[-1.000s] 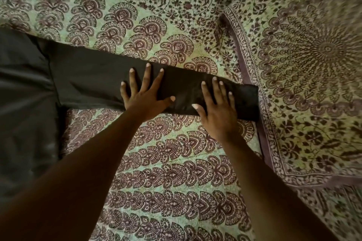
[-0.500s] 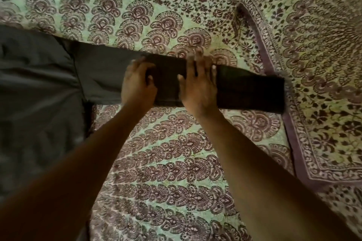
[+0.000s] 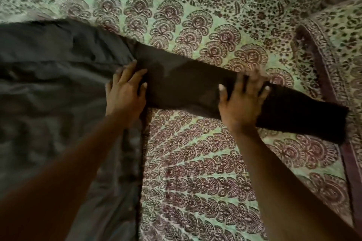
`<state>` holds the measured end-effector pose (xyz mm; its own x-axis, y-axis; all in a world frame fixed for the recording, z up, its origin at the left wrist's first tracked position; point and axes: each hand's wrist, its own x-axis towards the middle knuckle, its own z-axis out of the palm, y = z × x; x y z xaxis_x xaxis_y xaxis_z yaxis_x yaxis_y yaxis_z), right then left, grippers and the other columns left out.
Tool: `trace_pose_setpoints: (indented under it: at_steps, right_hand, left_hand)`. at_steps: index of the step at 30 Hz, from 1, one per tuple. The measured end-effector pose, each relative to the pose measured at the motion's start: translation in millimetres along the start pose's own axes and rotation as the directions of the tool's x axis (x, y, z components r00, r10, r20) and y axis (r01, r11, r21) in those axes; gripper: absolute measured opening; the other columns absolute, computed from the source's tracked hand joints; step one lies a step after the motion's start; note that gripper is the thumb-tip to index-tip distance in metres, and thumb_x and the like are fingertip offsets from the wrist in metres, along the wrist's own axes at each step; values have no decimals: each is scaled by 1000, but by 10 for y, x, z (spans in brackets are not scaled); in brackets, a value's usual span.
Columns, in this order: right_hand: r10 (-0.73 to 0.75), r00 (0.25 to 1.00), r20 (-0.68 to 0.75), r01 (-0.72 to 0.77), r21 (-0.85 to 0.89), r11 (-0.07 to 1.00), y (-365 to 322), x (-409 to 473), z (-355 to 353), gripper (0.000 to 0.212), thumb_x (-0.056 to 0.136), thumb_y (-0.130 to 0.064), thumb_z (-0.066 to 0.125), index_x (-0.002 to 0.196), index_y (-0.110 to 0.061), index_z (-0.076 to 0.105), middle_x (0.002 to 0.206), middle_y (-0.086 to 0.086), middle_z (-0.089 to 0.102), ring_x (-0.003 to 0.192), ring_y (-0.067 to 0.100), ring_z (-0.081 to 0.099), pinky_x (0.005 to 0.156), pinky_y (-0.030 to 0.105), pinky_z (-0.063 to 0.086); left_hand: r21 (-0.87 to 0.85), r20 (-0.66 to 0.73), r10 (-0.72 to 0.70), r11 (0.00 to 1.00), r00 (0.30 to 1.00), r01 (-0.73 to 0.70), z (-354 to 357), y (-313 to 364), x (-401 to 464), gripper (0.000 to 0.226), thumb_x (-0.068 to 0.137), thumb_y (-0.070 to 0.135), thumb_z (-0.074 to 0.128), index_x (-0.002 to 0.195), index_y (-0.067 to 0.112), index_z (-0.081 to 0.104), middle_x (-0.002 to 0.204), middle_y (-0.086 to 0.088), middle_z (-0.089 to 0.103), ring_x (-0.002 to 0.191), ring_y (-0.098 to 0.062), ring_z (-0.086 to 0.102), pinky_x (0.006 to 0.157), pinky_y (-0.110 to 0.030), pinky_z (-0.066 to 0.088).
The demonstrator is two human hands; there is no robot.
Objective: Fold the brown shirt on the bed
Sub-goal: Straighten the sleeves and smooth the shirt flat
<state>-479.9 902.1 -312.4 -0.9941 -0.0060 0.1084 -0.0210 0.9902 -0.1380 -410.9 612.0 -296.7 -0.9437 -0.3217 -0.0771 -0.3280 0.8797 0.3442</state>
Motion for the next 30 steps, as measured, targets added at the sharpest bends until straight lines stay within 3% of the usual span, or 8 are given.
trace_pose_setpoints:
  at_steps: [3,6,8,11,15,20,25,30]
  right_hand:
    - [-200,979,-51,204,111,973,-957,57,111,65,105,-50,35,157,-11,36,169,18,21,158,37,14,126,56,10]
    - [-314,947,68,298,183,937,-1656,17,298,63,104,-43,38,159,-13,32,170,14,21,158,32,13,123,57,20]
    - [-324,938,127,301,169,938,-1667,-36,382,63,104,-51,34,161,-22,31,171,8,20,159,28,14,123,56,18]
    - [-300,943,144,282,132,950,-1165,-67,320,64,100,-69,25,160,-45,24,173,-1,13,159,25,11,124,57,9]
    - [-254,954,159,252,37,967,-213,-128,126,67,97,-79,24,158,-54,14,174,-4,5,160,25,6,124,60,11]
    - [-191,966,172,193,3,981,730,-169,-26,66,98,-78,24,158,-56,9,174,-6,2,160,24,3,125,62,9]
    - [-196,967,165,207,-54,977,1422,-153,-170,63,100,-76,23,158,-55,10,174,-5,6,160,27,8,124,63,12]
    - [-182,966,185,203,-104,974,1919,-105,-277,66,98,-78,24,158,-56,7,173,0,9,159,29,11,122,65,15]
  left_hand:
    - [49,84,56,997,995,-61,111,-200,39,56,105,50,34,160,39,26,172,8,9,159,-23,8,122,-54,17]
    - [117,71,99,987,993,-107,247,-285,14,63,100,56,19,162,43,12,173,9,3,160,-22,5,124,-50,14]
    - [123,74,82,988,994,-91,243,-263,26,64,98,56,18,161,44,10,173,9,2,160,-21,5,125,-49,12]
    - [96,95,28,995,995,-37,183,-122,38,69,94,57,23,161,43,12,173,9,3,160,-20,3,126,-51,8]
    - [201,81,-12,980,997,-5,222,199,-15,70,102,59,23,163,27,14,173,5,2,159,-27,-2,125,-56,4]
    - [162,147,249,949,957,-272,492,796,-41,69,100,61,16,163,35,10,173,8,3,160,-26,3,126,-55,14]
    - [110,183,341,925,922,-364,859,1545,-153,69,100,64,13,163,38,1,172,8,-9,160,-26,-6,127,-55,5]
    - [109,200,440,878,876,-466,1131,2126,-304,67,101,64,15,163,39,4,173,6,-6,159,-29,-5,125,-62,9]
